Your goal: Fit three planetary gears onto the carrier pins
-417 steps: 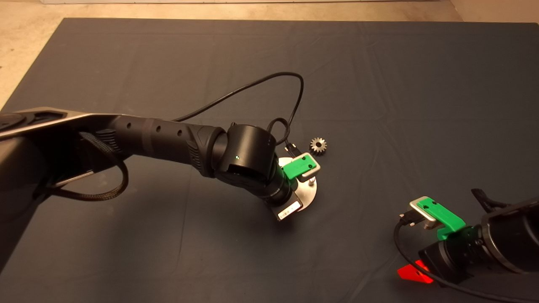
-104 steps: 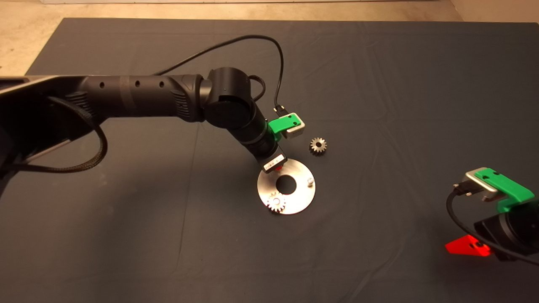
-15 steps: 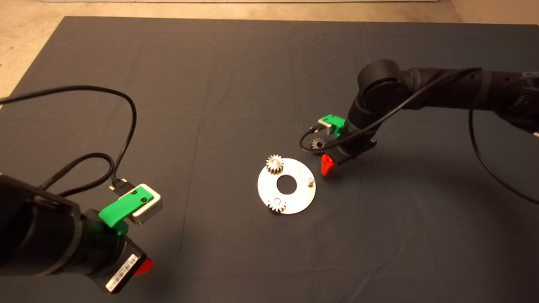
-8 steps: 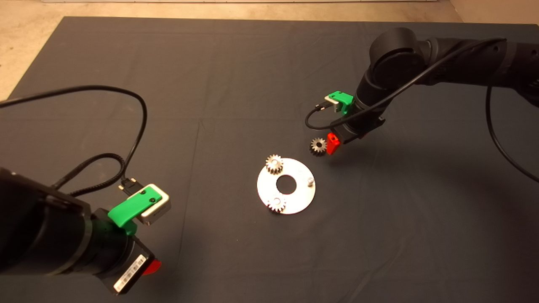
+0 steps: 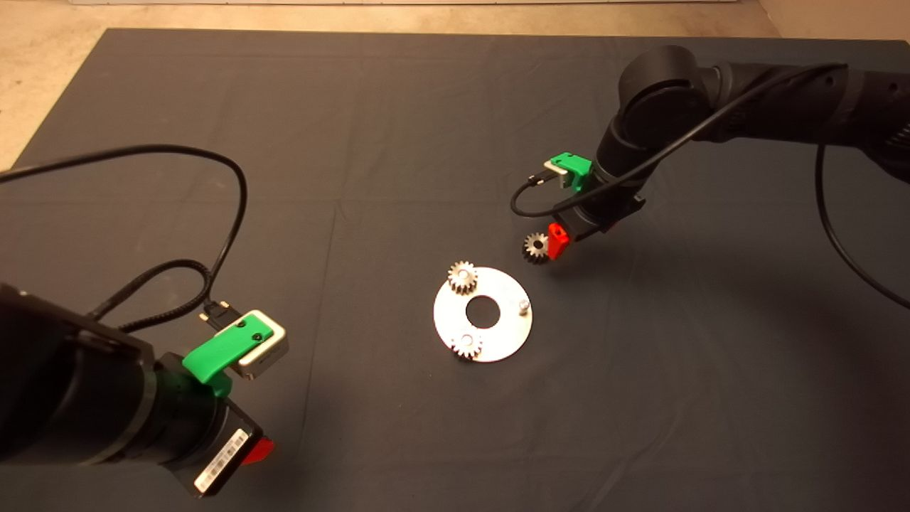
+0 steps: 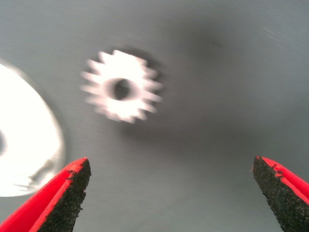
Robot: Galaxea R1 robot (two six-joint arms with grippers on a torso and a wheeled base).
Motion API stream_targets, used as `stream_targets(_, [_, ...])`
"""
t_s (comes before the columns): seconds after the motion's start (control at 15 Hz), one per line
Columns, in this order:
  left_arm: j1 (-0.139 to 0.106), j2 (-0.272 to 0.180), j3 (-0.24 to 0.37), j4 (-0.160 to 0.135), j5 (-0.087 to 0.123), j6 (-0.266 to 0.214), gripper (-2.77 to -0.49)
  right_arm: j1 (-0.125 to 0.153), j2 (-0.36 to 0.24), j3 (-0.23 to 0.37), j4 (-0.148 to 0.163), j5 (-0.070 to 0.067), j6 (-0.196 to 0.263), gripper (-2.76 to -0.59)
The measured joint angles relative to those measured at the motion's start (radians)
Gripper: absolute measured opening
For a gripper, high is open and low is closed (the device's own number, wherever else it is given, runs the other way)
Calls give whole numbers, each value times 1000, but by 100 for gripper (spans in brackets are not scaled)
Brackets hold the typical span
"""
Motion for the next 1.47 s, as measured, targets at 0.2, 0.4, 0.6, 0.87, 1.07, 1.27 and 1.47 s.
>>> stream_targets(0.2, [0, 0, 0, 0, 0, -7, -193, -1, 51, -35, 0, 0, -2, -86])
stream_targets(0.4, [0, 0, 0, 0, 0, -10, -193, -11, 73, -43, 0, 3, -4, -86])
stream_targets(0.6, [0, 0, 0, 0, -4, -15, -193, -41, 70, -56, 0, 1, -17, -86])
stream_targets(0.87, [0, -1, 0, 0, -4, -16, -193, -64, 70, -67, 0, 6, -25, -86])
stream_targets(1.07, [0, 0, 0, 0, -8, -16, -193, -60, 70, -85, 0, 19, -28, -86])
stream_targets(1.27, [0, -1, 1, 0, -9, -17, -193, -60, 71, -100, 0, 26, -56, -86])
stream_targets(1.47, [0, -2, 4, 0, -11, -17, -193, -60, 85, -146, 0, 29, -80, -86])
